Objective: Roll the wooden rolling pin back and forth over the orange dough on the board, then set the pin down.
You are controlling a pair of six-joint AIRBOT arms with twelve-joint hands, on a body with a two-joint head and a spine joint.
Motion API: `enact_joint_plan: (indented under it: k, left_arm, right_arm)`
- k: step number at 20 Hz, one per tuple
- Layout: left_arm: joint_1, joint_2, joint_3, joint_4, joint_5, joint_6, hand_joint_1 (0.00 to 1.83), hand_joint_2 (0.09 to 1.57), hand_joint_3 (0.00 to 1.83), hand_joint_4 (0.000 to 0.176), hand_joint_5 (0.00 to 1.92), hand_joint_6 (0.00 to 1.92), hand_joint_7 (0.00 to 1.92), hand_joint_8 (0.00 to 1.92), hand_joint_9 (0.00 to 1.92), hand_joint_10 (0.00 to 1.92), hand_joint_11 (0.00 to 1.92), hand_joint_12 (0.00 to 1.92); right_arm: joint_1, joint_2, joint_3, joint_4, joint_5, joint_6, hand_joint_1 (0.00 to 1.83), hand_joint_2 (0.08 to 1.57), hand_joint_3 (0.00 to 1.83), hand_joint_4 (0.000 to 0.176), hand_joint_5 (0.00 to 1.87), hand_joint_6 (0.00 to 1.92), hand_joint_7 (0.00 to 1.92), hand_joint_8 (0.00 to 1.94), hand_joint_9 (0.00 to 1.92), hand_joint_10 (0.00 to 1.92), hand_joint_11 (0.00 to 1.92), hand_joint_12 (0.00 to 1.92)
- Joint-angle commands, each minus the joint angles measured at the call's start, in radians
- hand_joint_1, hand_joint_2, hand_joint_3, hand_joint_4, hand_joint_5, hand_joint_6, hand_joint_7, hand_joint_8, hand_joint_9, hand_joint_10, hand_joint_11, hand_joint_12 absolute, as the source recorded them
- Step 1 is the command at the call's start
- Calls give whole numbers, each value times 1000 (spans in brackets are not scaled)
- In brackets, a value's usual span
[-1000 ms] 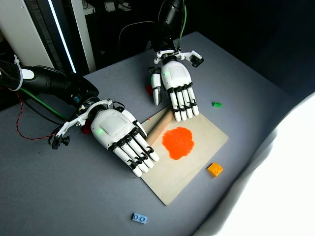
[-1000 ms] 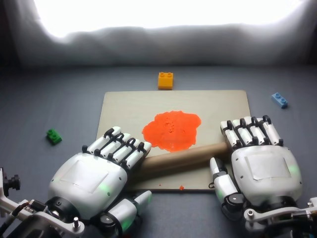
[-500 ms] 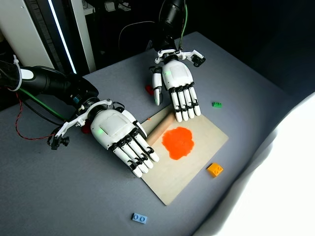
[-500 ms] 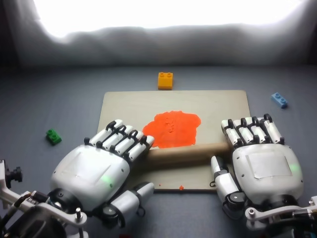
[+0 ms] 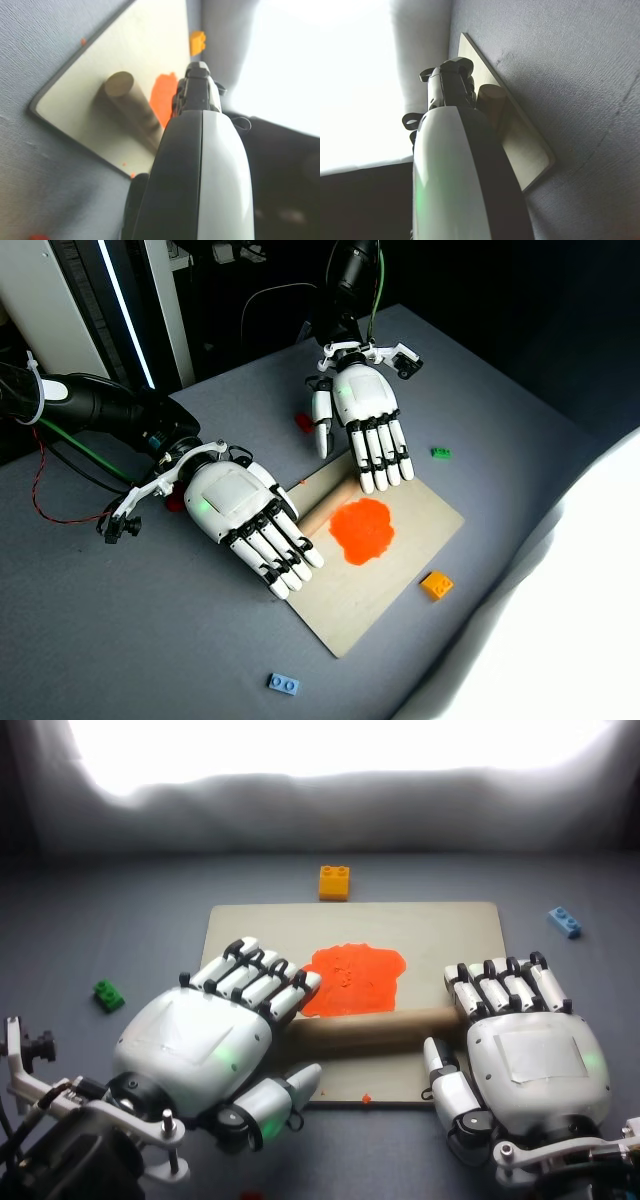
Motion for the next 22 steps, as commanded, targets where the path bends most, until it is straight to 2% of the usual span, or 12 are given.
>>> enact_joint_plan:
  k: [1, 6, 12, 22]
  left_arm:
    - [-15, 11, 5, 45, -88, 3, 0, 1498, 0, 0, 146, 3, 159, 0, 75, 0, 1, 0]
    - [-59, 31, 6, 42, -47, 7, 0, 1501, 0, 0, 150, 4, 168, 4, 91, 7, 0, 1]
    - [-127, 57, 8, 29, 25, 15, 0, 1498, 0, 0, 146, 1, 164, 1, 86, 3, 0, 0]
    - [-285, 145, -14, -11, 276, 24, 0, 1503, 0, 0, 144, 1, 163, 2, 78, 1, 0, 0]
  right_arm:
    - [6, 6, -1, -81, 96, -5, 0, 1571, 90, 0, 333, 9, 358, 7, 301, 8, 0, 635]
    - [13, 10, -1, -82, 96, -6, 0, 1571, 99, 0, 309, 7, 338, 4, 288, 2, 0, 571]
    - [26, 17, -1, -87, 97, -6, 0, 1571, 85, 0, 334, 6, 349, 2, 297, 3, 0, 603]
    - [48, 47, -8, -102, 100, -6, 0, 1571, 91, 0, 321, 1, 338, 0, 294, 3, 0, 609]
